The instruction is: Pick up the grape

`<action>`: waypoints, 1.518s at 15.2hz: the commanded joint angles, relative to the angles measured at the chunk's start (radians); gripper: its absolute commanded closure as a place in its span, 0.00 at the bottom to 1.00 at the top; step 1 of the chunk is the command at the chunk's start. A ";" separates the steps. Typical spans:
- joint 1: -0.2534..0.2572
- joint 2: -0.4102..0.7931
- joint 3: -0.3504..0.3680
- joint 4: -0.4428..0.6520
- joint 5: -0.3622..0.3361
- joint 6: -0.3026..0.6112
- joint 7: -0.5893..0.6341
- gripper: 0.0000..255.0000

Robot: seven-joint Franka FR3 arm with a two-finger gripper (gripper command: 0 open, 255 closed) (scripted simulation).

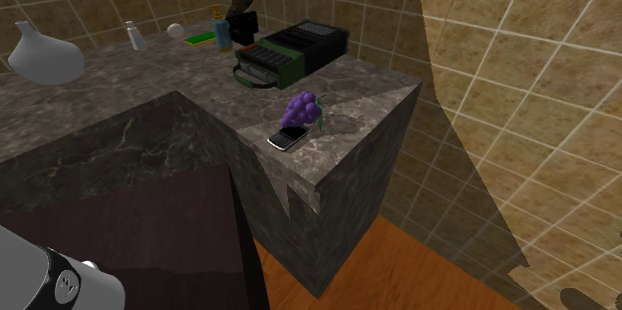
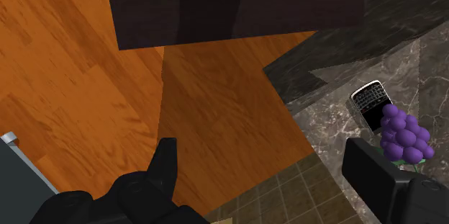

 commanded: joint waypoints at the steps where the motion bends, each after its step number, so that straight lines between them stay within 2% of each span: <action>1: 0.000 0.000 0.000 0.000 0.000 0.000 0.000 0.00; 8: 0.059 0.150 0.094 -0.045 -0.006 0.215 0.002 0.00; 14: 0.095 0.311 0.180 -0.043 -0.041 0.388 0.019 0.00; 19: 0.114 0.465 0.253 -0.015 -0.105 0.515 0.054 0.00; 23: 0.126 0.600 0.308 0.025 -0.187 0.599 0.100 0.00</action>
